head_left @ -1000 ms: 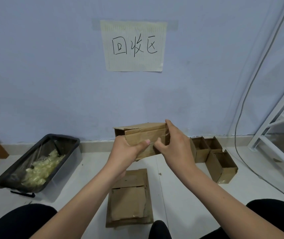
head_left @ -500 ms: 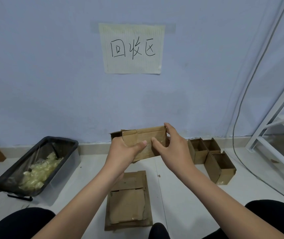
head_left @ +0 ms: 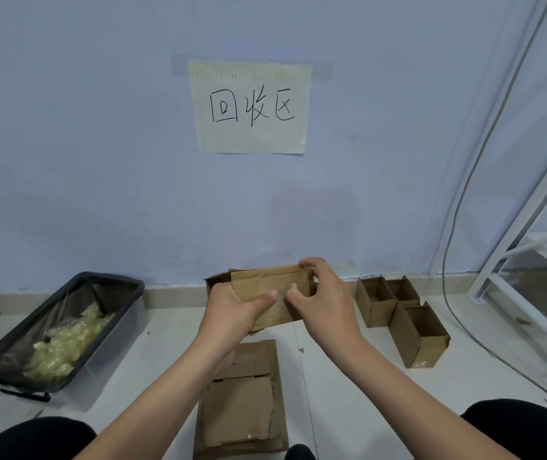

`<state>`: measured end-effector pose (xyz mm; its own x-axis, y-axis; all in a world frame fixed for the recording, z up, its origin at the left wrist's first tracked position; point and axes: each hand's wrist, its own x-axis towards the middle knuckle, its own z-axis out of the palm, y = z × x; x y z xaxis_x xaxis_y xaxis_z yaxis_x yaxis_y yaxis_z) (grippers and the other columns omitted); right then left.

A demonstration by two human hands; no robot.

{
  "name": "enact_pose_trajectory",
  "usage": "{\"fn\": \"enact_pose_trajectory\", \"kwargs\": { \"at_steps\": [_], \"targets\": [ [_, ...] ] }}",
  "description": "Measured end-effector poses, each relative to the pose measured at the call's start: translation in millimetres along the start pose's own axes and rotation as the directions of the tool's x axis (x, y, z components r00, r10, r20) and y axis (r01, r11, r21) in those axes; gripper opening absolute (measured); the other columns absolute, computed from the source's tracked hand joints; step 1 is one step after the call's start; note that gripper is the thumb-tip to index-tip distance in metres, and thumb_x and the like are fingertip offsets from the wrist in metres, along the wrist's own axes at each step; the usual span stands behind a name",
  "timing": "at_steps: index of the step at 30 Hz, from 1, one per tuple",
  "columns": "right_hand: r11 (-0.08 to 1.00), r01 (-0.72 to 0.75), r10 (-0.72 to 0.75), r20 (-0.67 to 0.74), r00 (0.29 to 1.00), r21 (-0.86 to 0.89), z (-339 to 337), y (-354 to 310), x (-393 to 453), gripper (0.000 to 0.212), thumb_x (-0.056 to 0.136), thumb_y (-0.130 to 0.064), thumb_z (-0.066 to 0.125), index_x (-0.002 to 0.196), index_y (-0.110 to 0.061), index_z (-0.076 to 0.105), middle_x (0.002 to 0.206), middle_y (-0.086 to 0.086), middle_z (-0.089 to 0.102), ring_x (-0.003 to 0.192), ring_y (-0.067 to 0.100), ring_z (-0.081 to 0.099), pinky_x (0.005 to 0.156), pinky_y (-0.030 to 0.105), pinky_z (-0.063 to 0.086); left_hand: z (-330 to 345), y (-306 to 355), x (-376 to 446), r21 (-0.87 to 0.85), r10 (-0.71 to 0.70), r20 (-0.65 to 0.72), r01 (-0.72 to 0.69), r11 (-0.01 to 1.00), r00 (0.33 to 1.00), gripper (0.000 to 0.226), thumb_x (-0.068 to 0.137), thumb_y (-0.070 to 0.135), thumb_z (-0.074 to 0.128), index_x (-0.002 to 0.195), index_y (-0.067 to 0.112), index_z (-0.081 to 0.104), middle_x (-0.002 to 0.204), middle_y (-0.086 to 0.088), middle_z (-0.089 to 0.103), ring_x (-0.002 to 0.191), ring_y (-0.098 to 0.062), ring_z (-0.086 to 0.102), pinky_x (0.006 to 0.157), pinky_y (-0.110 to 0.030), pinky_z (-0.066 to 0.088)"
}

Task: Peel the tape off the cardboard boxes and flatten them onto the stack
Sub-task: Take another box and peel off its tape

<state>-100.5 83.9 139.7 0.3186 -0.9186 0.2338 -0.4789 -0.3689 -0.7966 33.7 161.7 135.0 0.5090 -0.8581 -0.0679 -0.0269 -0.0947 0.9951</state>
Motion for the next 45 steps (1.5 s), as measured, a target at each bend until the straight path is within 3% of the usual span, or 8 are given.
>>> {"fn": "enact_pose_trajectory", "kwargs": {
  "at_steps": [4,10,15,23,30,39,41,45],
  "targets": [
    [1.000,-0.010,0.010,-0.028,1.000,-0.004,-0.6,2.0,2.8,0.029,0.085,-0.019,0.062,0.112,-0.027,0.054,0.101,-0.010,0.060,0.076,0.016,0.059,0.071,0.032,0.051,0.9,3.4,-2.0,-0.065,-0.030,-0.032,0.028,0.997,0.999,0.002,0.088,0.012,0.079,0.088,0.014,0.078,0.078,-0.002,0.078,0.067,-0.014,0.071,0.052,-0.022,0.049],
    [0.993,-0.034,0.025,0.082,0.996,0.112,-2.1,4.0,1.9,0.034,0.088,-0.044,0.069,0.116,-0.033,0.053,0.114,-0.020,0.056,0.108,0.005,0.053,0.091,0.026,0.046,-2.7,7.2,0.0,-0.078,-0.029,-0.047,0.025,0.997,0.999,0.003,0.087,0.014,0.080,0.089,0.015,0.078,0.084,-0.005,0.079,0.070,-0.020,0.071,0.055,-0.028,0.049],
    [0.999,-0.025,0.022,0.065,0.998,0.048,1.6,7.3,4.1,0.015,0.090,-0.035,0.070,0.089,-0.022,0.061,0.098,-0.011,0.063,0.096,0.003,0.056,0.071,0.013,0.039,-6.1,5.5,1.7,-0.044,-0.026,-0.039,0.024,0.999,0.999,0.005,0.086,0.014,0.080,0.090,0.016,0.078,0.083,-0.004,0.079,0.068,-0.017,0.071,0.055,-0.028,0.050],
    [0.994,0.012,0.006,0.165,0.986,-0.105,3.4,7.4,4.2,0.016,0.097,-0.024,0.059,0.084,-0.016,0.061,0.117,-0.003,0.037,0.110,0.010,0.046,0.084,0.018,0.035,-6.0,-3.4,5.2,0.062,-0.039,-0.027,0.041,0.997,0.999,0.029,0.081,0.024,0.082,0.082,-0.001,0.068,0.069,-0.012,0.062,0.059,-0.023,0.055,0.057,-0.030,0.045],
    [0.999,-0.002,0.010,0.160,0.987,-0.052,-3.2,2.7,7.2,0.013,0.095,-0.019,0.059,0.086,-0.009,0.061,0.112,-0.002,0.040,0.077,0.003,0.051,0.065,0.002,0.038,-8.5,-2.0,10.5,0.066,-0.060,-0.092,0.066,0.996,0.994,0.028,0.083,0.016,0.082,0.077,-0.001,0.062,0.067,-0.010,0.059,0.063,-0.019,0.057,0.061,-0.032,0.047],
    [0.994,-0.108,0.102,0.149,0.984,0.033,-23.0,2.1,21.8,0.028,0.084,-0.016,0.056,0.056,-0.015,0.060,0.080,0.006,0.063,0.055,0.010,0.049,0.044,0.013,0.030,-22.2,3.2,18.9,-0.025,-0.116,-0.124,0.114,0.993,0.985,0.008,0.085,0.008,0.081,0.087,0.007,0.073,0.081,-0.003,0.076,0.066,-0.013,0.072,0.065,-0.026,0.058],
    [0.991,-0.120,0.110,0.141,0.984,0.059,-27.5,0.0,21.1,0.026,0.087,-0.012,0.055,0.061,-0.010,0.057,0.064,0.002,0.058,0.060,0.025,0.059,0.038,0.015,0.027,-24.7,4.2,19.9,-0.029,-0.126,-0.124,0.124,0.992,0.984,0.009,0.085,0.007,0.081,0.089,0.006,0.073,0.083,-0.005,0.076,0.067,-0.016,0.072,0.065,-0.028,0.058],
    [0.988,-0.146,0.135,0.166,0.977,0.055,-29.7,-1.5,19.3,0.018,0.092,-0.016,0.055,0.077,-0.008,0.062,0.079,0.005,0.069,0.088,0.028,0.071,0.039,0.016,0.030,-29.2,5.0,22.1,-0.041,-0.169,-0.114,0.166,0.985,0.979,0.018,0.085,0.006,0.080,0.099,0.000,0.072,0.094,-0.013,0.075,0.074,-0.024,0.071,0.073,-0.038,0.061]
  ]
}}
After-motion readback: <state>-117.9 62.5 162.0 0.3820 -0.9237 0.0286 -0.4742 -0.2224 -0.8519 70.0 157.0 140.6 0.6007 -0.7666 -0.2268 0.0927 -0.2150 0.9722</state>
